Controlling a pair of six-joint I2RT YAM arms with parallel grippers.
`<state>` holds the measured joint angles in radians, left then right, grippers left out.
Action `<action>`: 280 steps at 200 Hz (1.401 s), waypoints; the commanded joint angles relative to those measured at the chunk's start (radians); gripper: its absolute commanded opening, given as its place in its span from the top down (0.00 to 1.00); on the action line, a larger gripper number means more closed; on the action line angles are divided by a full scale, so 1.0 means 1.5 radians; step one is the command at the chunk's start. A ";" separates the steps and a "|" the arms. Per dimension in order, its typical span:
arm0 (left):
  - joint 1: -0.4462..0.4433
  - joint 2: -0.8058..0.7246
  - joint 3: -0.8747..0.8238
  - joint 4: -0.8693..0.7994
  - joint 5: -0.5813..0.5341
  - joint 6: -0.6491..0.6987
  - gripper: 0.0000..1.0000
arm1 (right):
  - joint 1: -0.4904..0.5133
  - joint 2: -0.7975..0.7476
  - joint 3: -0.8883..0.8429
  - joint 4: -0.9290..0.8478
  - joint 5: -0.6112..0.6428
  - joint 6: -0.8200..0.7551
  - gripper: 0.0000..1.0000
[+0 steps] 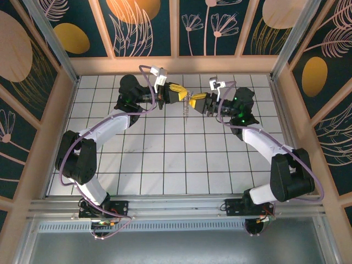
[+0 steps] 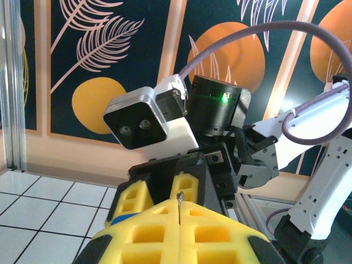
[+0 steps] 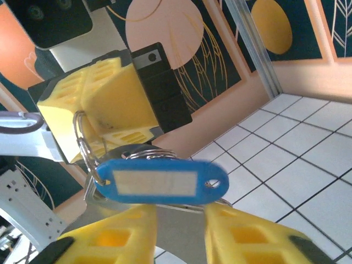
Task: Put the keys on the keyring
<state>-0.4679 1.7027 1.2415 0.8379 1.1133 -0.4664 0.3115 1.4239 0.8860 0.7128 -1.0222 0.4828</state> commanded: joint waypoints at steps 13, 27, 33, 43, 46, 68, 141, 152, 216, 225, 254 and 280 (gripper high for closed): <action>-0.001 0.003 0.001 0.047 -0.005 -0.017 1.00 | 0.005 -0.009 0.010 0.017 -0.020 -0.012 0.93; -0.001 0.003 0.001 0.048 -0.006 -0.018 1.00 | 0.006 -0.012 0.008 0.014 -0.022 -0.014 1.00; -0.001 0.004 0.001 0.048 -0.007 -0.018 1.00 | 0.006 -0.013 0.006 0.012 -0.023 -0.016 1.00; -0.002 0.003 0.001 0.049 -0.010 -0.018 1.00 | 0.007 -0.014 0.005 0.009 -0.025 -0.019 1.00; -0.001 0.003 0.001 0.049 -0.011 -0.018 1.00 | 0.007 -0.015 0.004 0.008 -0.024 -0.020 1.00; -0.001 0.003 0.004 0.049 -0.012 -0.018 1.00 | 0.010 -0.019 -0.005 -0.001 -0.026 -0.027 1.00; -0.001 0.003 0.003 0.050 -0.015 -0.020 1.00 | 0.036 -0.123 -0.041 -0.149 0.163 -0.131 0.44; -0.001 0.003 0.004 0.052 -0.015 -0.022 1.00 | 0.053 -0.136 -0.041 -0.166 0.225 -0.144 0.44; -0.001 0.003 0.003 0.053 -0.019 -0.025 1.00 | 0.108 -0.159 -0.045 -0.176 0.447 -0.178 0.43; -0.001 0.003 0.003 0.053 -0.019 -0.025 1.00 | 0.114 -0.157 -0.044 -0.180 0.452 -0.184 0.43; -0.001 0.003 0.003 0.052 -0.019 -0.026 1.00 | 0.136 -0.152 -0.042 -0.181 0.463 -0.200 0.42; -0.001 0.003 0.001 0.053 -0.019 -0.024 1.00 | 0.150 -0.143 -0.031 -0.177 0.477 -0.211 0.42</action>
<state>-0.4675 1.7031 1.2415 0.8639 1.0904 -0.4892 0.5148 1.2034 0.8345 0.4400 -0.3523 0.2062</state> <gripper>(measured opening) 0.044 0.578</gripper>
